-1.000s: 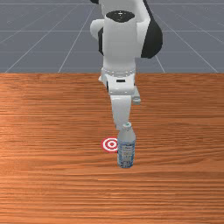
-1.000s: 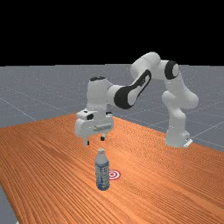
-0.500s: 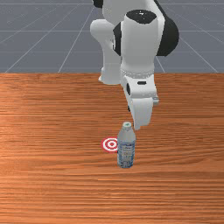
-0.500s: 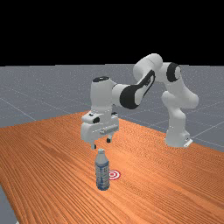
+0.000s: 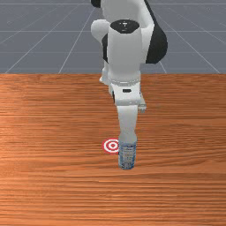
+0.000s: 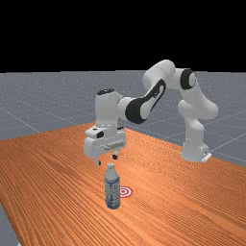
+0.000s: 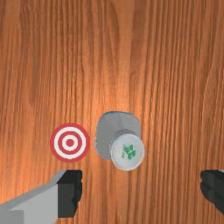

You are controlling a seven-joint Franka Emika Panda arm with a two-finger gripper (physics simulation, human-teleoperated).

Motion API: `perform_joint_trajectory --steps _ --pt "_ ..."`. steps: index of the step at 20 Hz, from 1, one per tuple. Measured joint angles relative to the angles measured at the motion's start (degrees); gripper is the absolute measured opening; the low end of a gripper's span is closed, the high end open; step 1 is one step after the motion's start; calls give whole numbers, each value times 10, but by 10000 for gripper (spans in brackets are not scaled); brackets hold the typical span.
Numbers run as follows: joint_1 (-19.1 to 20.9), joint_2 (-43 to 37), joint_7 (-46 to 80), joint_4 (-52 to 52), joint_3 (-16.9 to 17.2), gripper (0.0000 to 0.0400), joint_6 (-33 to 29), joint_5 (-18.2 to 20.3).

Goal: Pick up the bottle and put it on the marker

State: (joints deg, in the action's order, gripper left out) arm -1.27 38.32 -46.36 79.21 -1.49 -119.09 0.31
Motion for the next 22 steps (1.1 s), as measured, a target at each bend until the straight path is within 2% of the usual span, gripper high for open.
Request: perform_joint_trajectory --steps 1,12,13,14,15,16,17,18,20,22 --pt "-4 -6 7 15 6 400 -20 -10" --pt "-4 32 -1 -49 4 400 30 -10" --pt "3 10 -9 -7 -2 400 -2 1" --pt "-3 7 -1 -6 3 400 19 -9" --pt "7 -18 -14 41 -6 400 -19 9" --pt "-2 -18 -2 34 2 400 4 -7" --pt "3 -31 -8 60 -2 400 -25 1" --pt "-2 -25 -2 48 2 400 -11 -7" --pt "-6 -29 4 59 6 400 -26 -15" --pt "-26 -25 35 53 24 400 -18 -50"
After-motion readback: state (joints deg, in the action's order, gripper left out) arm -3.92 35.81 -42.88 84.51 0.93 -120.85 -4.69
